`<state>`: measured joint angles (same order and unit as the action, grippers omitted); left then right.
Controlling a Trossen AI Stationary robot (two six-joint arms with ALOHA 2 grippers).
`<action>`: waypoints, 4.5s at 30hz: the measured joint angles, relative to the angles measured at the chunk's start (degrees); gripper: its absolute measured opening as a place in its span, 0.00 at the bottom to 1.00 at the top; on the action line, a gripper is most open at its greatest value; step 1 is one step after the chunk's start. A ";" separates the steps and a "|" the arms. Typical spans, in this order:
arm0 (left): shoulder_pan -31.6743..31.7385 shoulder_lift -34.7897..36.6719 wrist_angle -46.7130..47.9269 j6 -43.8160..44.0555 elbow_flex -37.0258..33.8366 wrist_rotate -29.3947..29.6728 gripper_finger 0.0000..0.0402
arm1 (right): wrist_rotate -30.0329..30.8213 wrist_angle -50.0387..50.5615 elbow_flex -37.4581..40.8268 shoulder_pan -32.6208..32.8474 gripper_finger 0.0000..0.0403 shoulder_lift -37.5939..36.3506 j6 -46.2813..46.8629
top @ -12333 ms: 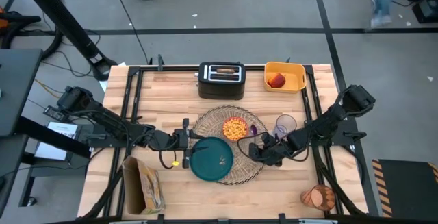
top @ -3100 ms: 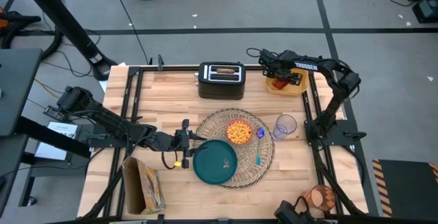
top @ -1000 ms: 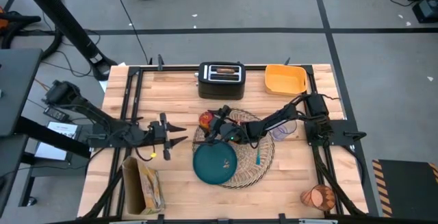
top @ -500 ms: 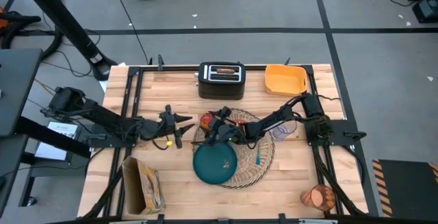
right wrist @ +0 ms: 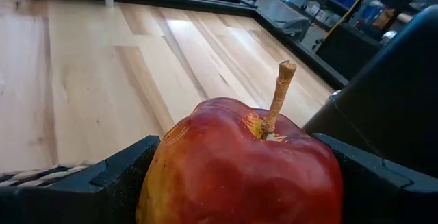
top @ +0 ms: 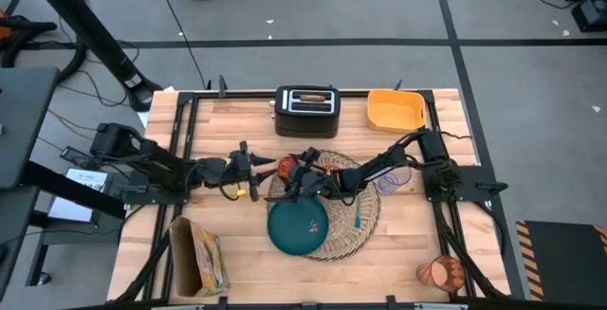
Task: Arrange a breakfast setting
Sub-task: Put the apple on the brown table mat to the top of the dark green plate
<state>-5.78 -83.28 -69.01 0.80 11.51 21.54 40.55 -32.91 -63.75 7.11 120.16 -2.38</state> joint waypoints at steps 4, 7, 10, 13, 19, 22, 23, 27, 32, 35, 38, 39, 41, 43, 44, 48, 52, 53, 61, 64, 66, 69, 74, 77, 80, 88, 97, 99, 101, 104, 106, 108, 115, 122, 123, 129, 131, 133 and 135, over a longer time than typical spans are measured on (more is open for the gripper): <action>3.05 -3.40 -4.90 -0.22 0.39 -2.74 0.37 | 0.05 -0.02 0.00 -0.02 0.88 0.00 -0.16; 5.02 -6.07 -4.89 0.52 2.27 -5.45 0.37 | 0.10 -0.54 0.00 0.00 0.88 0.00 -0.44; 6.43 -9.12 -4.82 3.16 4.41 -6.26 0.37 | 0.26 -2.57 -0.01 0.35 0.88 0.00 -1.54; 7.10 -11.27 -5.03 4.75 6.13 -6.78 0.37 | 1.33 -2.62 -0.02 0.79 0.88 0.00 -2.15; 7.27 -12.33 -4.89 8.21 6.73 -6.96 0.35 | 2.92 -2.64 -0.01 0.95 0.88 0.00 -2.34; 7.27 -12.33 -4.85 9.09 6.73 -6.95 0.30 | 3.30 -2.62 0.00 1.01 0.88 0.00 -2.35; 7.24 -12.33 -4.87 9.11 6.72 -6.95 0.28 | 3.31 -2.64 0.00 1.01 0.88 0.00 -2.35; 7.18 -12.33 -4.66 8.15 6.71 -6.93 0.14 | 3.33 -2.61 -0.01 1.01 0.88 0.00 -2.35; 6.79 -12.33 -4.53 7.06 6.71 -6.99 0.04 | 3.31 -2.58 -0.02 0.98 0.89 0.00 -2.23; 6.79 -12.33 -4.23 7.01 6.87 -7.25 0.05 | 3.31 -2.44 -0.02 0.96 0.95 0.00 -2.83; 6.77 -12.36 -1.49 6.90 8.05 -7.39 0.05 | 3.33 -2.45 -0.02 0.92 0.96 0.00 -3.26; 6.77 -12.36 -0.50 6.88 8.52 -7.39 0.05 | 3.33 -2.38 -0.02 0.93 0.95 -0.04 -3.22; 6.79 -12.36 1.90 6.88 9.73 -7.39 0.05 | 3.34 -1.80 -0.02 0.94 0.95 -0.34 -2.74; 6.77 -12.36 3.08 6.49 10.34 -7.40 0.05 | 3.59 -0.30 0.01 0.97 0.95 -1.27 -2.37; 6.69 -12.36 3.17 6.31 10.54 -7.40 0.05 | 3.62 0.33 0.00 1.01 0.95 -1.87 -1.82; 6.51 -12.36 3.13 6.03 10.69 -7.39 0.05 | 3.46 7.06 -0.02 1.57 0.97 -5.69 1.84; 6.51 -12.36 3.38 5.07 10.69 -7.35 0.05 | 2.71 14.14 -0.02 2.56 0.99 -9.40 4.25; 6.50 -12.36 3.34 4.82 10.69 -7.35 0.05 | 1.94 16.06 -0.06 2.69 0.99 -10.20 5.14; 5.86 -12.37 4.47 4.86 10.67 -7.26 0.05 | -0.14 26.57 0.00 5.29 0.99 -16.75 10.15; 5.51 -12.36 5.30 4.86 11.48 -7.26 0.05 | -0.12 27.03 0.00 5.97 0.99 -19.80 10.17; 5.50 -12.36 6.34 4.83 12.41 -7.28 0.05 | -0.12 27.00 0.00 6.24 0.98 -21.63 10.11; 5.52 -12.64 9.67 5.44 14.48 -7.16 0.05 | -0.14 27.06 -0.02 6.42 0.98 -23.49 10.13; 5.83 -15.89 11.14 6.60 16.35 -2.91 0.05 | -1.15 27.91 0.00 6.78 0.97 -24.94 10.37; 6.14 -17.24 10.69 6.96 16.86 -2.38 0.05 | -1.17 28.00 0.00 7.22 0.96 -25.00 10.39; 6.09 -17.67 10.55 6.47 17.09 -2.40 0.05 | -1.18 27.92 0.00 7.45 0.96 -24.92 10.88; 5.83 -17.67 10.47 6.09 17.09 -2.50 0.13 | -2.68 27.96 0.00 7.43 0.99 -25.29 13.89; 5.93 -17.65 10.21 5.88 17.09 -2.52 0.29 | -2.70 28.53 0.00 7.41 0.98 -25.79 13.53; 5.99 -17.65 10.18 5.78 17.09 -2.50 0.32 | -2.70 28.51 0.00 7.41 0.97 -25.79 13.75; 5.99 -17.65 10.01 4.62 17.07 -2.52 0.35 | -2.70 28.12 0.00 7.41 0.97 -25.79 13.82; 5.99 -17.65 9.64 3.92 17.07 -2.54 0.37 | -2.70 28.23 0.00 7.39 0.96 -25.79 13.83; 6.21 -17.62 9.32 3.86 17.05 -2.58 0.38 | -2.70 28.21 0.00 7.39 0.95 -25.79 14.07; 6.42 -17.62 8.83 3.86 17.05 -2.54 0.38 | -2.70 28.22 0.00 7.39 0.95 -25.79 14.46; 6.97 -17.56 6.79 3.72 17.05 -2.56 0.38 | -2.70 28.24 0.00 7.37 0.93 -25.79 14.83; 6.95 -17.56 5.34 3.06 17.03 -2.68 0.38 | -2.70 28.26 0.00 7.37 0.93 -25.79 14.87; 6.95 -17.56 5.33 3.06 17.05 -3.06 0.38 | -2.72 28.29 0.00 7.37 0.93 -25.78 14.86; 6.95 -17.56 5.43 4.56 17.03 -4.16 0.38 | -2.93 28.31 0.00 7.36 0.93 -25.77 14.88; 6.95 -17.56 5.99 4.79 17.05 -4.16 0.38 | -3.14 28.33 0.00 7.34 0.93 -25.77 14.88; 6.90 -17.56 6.75 6.02 17.04 -4.17 0.37 | -3.16 28.33 0.00 7.36 0.93 -25.77 14.90; 7.11 -17.56 7.31 6.98 17.03 -4.19 0.34 | -3.16 28.32 0.00 7.34 0.93 -25.77 14.92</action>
<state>1.33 -100.84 -61.71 7.78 28.53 17.35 37.39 -4.60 -63.75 14.46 94.39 12.53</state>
